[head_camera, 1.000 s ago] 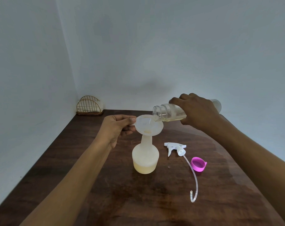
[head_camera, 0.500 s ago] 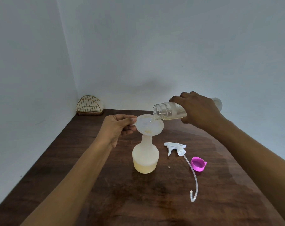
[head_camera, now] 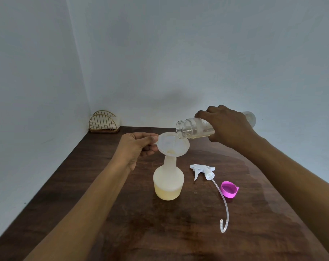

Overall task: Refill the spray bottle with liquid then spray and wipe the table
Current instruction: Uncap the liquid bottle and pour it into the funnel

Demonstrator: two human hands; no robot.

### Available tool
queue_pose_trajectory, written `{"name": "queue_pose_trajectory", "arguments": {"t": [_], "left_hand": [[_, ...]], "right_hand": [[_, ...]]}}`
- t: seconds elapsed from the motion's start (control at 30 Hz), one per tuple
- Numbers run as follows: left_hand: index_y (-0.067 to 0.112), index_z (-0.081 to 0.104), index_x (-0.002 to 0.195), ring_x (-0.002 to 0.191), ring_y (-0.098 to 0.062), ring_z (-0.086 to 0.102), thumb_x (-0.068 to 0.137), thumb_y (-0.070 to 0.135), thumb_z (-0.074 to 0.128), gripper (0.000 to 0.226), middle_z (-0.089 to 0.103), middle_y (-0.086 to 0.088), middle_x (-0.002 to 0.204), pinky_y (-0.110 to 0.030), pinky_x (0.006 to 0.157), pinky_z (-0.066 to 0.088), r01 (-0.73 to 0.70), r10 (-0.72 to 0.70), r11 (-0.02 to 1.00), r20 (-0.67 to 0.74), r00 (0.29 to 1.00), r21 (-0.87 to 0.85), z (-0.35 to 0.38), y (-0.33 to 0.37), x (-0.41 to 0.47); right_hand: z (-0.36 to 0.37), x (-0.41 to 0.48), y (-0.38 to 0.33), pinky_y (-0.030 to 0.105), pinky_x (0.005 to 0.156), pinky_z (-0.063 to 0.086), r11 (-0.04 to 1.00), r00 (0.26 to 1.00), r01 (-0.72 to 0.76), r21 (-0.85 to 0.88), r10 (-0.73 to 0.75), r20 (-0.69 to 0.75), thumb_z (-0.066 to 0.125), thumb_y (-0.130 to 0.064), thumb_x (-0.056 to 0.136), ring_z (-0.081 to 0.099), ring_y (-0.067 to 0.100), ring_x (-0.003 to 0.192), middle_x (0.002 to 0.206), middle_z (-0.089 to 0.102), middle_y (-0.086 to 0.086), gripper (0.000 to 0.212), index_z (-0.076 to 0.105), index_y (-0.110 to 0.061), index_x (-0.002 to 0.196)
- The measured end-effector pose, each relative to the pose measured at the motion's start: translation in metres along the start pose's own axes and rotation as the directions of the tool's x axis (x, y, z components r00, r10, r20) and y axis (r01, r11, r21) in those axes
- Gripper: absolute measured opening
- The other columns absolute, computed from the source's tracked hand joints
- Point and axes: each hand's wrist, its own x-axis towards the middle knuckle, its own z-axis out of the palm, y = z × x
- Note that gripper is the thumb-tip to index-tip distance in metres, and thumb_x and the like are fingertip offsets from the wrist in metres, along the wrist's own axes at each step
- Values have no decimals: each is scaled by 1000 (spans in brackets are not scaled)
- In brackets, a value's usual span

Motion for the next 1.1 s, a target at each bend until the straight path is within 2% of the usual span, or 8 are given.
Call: {"name": "queue_pose_trajectory", "arguments": {"t": [0.63, 0.73, 0.8, 0.93, 1.03, 1.1], "left_hand": [[7, 72, 87, 50, -7, 65, 83, 6, 69, 5, 68, -1, 57, -15, 48, 51, 0, 0, 1000, 0, 1000, -3, 0, 1, -2], [7, 72, 87, 51, -7, 65, 83, 6, 69, 6, 68, -2, 58, -15, 48, 52, 5, -5, 1000, -4, 1000, -4, 0, 2, -1], [8, 73, 86, 51, -7, 65, 83, 6, 69, 5, 68, -2, 58, -16, 48, 52, 8, -8, 1000, -5, 1000, -2, 0, 2, -1], [8, 72, 87, 51, -7, 65, 83, 7, 69, 6, 69, -2, 59, -15, 48, 52, 12, -12, 1000, -15, 1000, 7, 1, 1, -1], [8, 72, 88, 51, -6, 65, 83, 7, 69, 6, 69, -1, 58, -15, 48, 52, 14, -14, 1000, -15, 1000, 9, 1, 1, -2], [8, 72, 88, 51, -6, 65, 83, 7, 69, 6, 69, -1, 58, -15, 48, 52, 17, -17, 1000, -15, 1000, 10, 2, 2, -2]], "right_hand": [[-6, 0, -4, 29, 63, 34, 1000, 1000, -15, 18, 15, 21, 72, -23, 76, 51, 19, 105, 117, 56, -4, 64, 41, -32, 132], [-2, -3, -3, 28, 67, 34, 992, 996, -54, 110, 46, 75, 73, -28, 74, 53, 18, 104, 116, 57, -7, 66, 41, -33, 131], [4, -7, -2, 27, 68, 34, 976, 991, -83, 202, 59, 122, 74, -31, 72, 53, 17, 95, 113, 59, -7, 65, 43, -33, 128], [18, -18, 0, 29, 66, 38, 926, 987, -112, 359, 63, 146, 76, -34, 66, 52, 17, 87, 96, 59, -10, 56, 49, -29, 114], [26, -25, 2, 31, 67, 43, 861, 978, -163, 482, 77, 194, 78, -34, 64, 54, 16, 81, 80, 52, -17, 46, 47, -28, 96], [29, -28, 3, 30, 68, 45, 787, 965, -216, 578, 82, 249, 80, -32, 65, 56, 14, 82, 85, 56, -15, 43, 47, -27, 93]]}}
